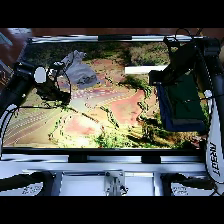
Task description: Fold the shirts.
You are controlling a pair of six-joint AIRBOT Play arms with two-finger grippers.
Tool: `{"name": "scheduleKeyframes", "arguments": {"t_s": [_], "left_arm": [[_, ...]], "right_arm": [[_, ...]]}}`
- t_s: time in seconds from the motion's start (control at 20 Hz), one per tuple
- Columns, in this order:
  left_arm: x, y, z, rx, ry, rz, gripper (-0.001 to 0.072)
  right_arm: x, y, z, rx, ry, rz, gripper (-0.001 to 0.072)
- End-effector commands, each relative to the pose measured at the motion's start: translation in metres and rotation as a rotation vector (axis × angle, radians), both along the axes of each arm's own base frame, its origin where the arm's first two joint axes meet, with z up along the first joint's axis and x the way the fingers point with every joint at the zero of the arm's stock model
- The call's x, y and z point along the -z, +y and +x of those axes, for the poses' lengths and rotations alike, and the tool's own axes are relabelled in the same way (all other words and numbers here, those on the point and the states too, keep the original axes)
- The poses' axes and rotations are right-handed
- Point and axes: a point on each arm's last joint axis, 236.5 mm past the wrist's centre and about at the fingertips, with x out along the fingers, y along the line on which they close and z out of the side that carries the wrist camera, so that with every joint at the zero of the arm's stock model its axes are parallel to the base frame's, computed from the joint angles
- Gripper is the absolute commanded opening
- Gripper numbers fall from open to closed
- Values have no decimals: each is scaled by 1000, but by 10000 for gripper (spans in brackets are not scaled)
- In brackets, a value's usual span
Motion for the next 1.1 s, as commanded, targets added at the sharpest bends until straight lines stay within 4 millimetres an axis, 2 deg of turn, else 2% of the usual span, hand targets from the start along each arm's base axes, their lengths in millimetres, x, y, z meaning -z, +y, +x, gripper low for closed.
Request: {"name": "scheduleKeyframes", "arguments": {"t_s": [0.0,0.1,0.2,0.3,0.45,0.6,0.85,1.05], "left_arm": [[0,0,0,1,-1,0,669],[0,0,0,1,-1,0,669],[0,0,0,1,-1,0,669],[0,-1,0,-8,-2,-3,669],[-1,-2,4,-8,-18,-8,675],[-5,-8,22,1,-95,-34,675],[-12,-25,65,20,-263,-92,669],[-30,-38,101,36,-428,-151,670]], "right_arm": [[0,0,0,0,0,0,610],[-2,1,5,3,-24,8,609],[-11,5,25,15,-113,29,609],[-11,11,22,21,-97,61,609],[-9,10,18,16,-79,54,610],[-7,8,16,16,-68,43,609],[-8,8,17,18,-75,46,609],[-11,9,25,21,-108,53,609]]}}
